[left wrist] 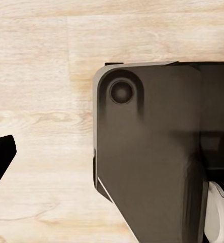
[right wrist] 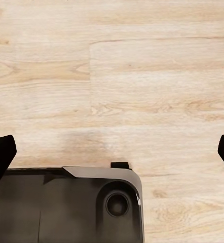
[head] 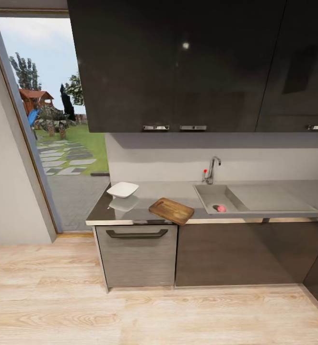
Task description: In the kitchen, take the Vidalia onion out of the sink, dice it on the chopping board with the paring knife, put the diced onion into the bowl on the countertop, then place both the paring knife and the chopping board into the sink.
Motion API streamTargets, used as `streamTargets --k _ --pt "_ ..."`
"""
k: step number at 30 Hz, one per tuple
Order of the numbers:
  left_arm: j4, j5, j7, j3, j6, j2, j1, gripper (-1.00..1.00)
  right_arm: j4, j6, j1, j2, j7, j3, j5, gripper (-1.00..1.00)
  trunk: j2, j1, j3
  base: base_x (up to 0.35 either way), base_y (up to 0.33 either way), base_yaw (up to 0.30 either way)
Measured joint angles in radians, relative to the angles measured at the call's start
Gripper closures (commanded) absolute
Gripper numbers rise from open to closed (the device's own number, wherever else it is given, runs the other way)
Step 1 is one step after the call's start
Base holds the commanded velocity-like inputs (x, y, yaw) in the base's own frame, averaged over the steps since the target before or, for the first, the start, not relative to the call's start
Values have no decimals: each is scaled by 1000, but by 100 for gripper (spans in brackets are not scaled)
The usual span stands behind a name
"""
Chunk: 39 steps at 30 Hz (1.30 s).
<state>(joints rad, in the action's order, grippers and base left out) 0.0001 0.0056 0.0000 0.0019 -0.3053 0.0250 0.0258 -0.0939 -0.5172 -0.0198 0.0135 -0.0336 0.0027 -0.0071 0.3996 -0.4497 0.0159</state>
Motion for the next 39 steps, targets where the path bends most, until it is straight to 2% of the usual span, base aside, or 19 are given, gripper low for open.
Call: streamTargets --k 39 --pt "0 0 0 0 0 1 0 -100 0 0 0 0 0 0 0 -100 0 0 0 0 0 0"
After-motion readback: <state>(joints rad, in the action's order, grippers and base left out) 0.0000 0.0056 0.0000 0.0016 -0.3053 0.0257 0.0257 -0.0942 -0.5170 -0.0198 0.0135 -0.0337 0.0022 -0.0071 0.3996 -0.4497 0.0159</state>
